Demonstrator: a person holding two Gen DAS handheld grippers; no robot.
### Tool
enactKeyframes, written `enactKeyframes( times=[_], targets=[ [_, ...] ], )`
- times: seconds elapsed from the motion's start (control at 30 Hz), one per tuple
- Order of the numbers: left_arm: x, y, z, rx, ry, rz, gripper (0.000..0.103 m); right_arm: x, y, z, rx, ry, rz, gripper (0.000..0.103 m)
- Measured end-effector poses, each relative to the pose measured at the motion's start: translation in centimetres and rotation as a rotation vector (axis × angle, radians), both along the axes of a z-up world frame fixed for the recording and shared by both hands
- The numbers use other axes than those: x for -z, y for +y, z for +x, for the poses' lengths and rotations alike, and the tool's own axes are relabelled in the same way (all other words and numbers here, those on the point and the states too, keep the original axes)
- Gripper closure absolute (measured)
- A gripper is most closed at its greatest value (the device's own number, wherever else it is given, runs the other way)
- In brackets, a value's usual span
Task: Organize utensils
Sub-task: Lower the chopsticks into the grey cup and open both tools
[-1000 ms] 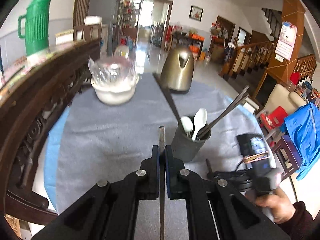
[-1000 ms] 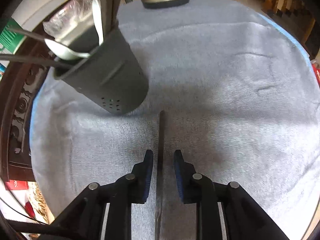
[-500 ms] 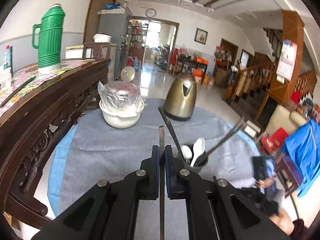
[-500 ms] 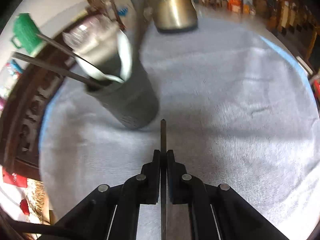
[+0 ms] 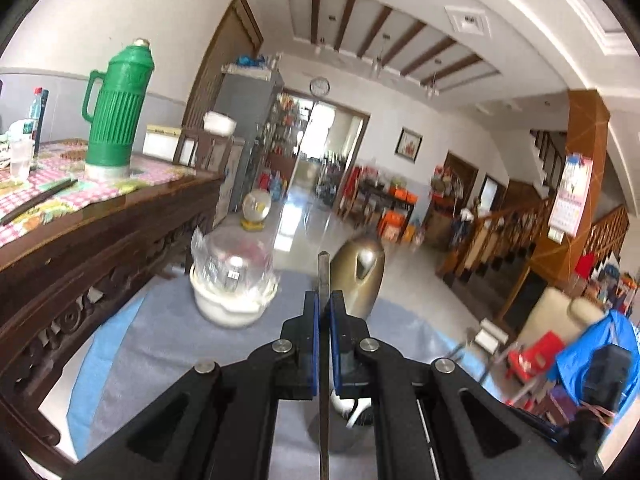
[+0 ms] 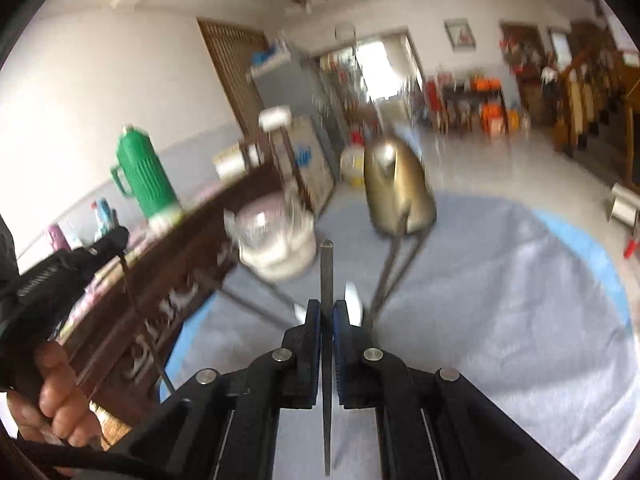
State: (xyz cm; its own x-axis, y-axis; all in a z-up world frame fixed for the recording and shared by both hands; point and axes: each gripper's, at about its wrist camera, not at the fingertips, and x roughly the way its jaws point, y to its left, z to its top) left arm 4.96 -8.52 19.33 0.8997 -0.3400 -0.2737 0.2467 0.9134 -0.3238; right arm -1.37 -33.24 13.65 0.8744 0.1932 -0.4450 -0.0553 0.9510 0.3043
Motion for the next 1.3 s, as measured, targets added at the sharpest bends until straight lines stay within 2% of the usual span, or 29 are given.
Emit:
enactKeyframes(
  times=[0.13,0.33,0.53,0.8,1.0,1.17,1.23,1.27,1.3],
  targets=[
    [-1.0,-0.8,1.5,-0.040,-0.050,-0.040,0.098,-3.2,0.6,-0.7,0.043,-0.144,-0.011,0.097],
    [-2.4,-1.7,3.3,-0.134,-0.145,-0.101,0.098,-6.3,0.9,0.8,0.129,-0.284,-0.013,0.097],
    [-2.1,-3.4,5.2,-0.198,-0.189,-0.123,0.098,-7.0,0.9,1.9,0.207,-0.356,-0.060,0.097],
    [1.8,-5.6,7.0,-0.208,-0.138,-0.064,0.098,-4.0,2.4,4.7,0.172,-0.269,-0.094,0.097],
    [3.8,-6.7,7.4,-0.203,-0.102,-0.015,0.098,-2.5,2.4,5.4,0.145,-0.187,-0.064,0.097],
    [4.5,-7.3,7.3,-0.144,-0.070,0.043,0.098,-1.4,1.6,5.2,0.121,-0.121,-0.017,0.096],
    [4.2,-7.5,6.9,-0.117,-0.064,0.067,0.095,-1.1,1.1,5.0,0.110,-0.095,0.020,0.095],
    [4.0,-7.3,6.5,-0.098,-0.062,0.077,0.089,-0.9,0.8,5.0,0.102,-0.077,0.040,0.094],
    [3.7,-7.2,6.0,-0.087,-0.064,0.087,0.075,-0.9,0.6,5.0,0.096,-0.054,0.063,0.091]
  ],
)
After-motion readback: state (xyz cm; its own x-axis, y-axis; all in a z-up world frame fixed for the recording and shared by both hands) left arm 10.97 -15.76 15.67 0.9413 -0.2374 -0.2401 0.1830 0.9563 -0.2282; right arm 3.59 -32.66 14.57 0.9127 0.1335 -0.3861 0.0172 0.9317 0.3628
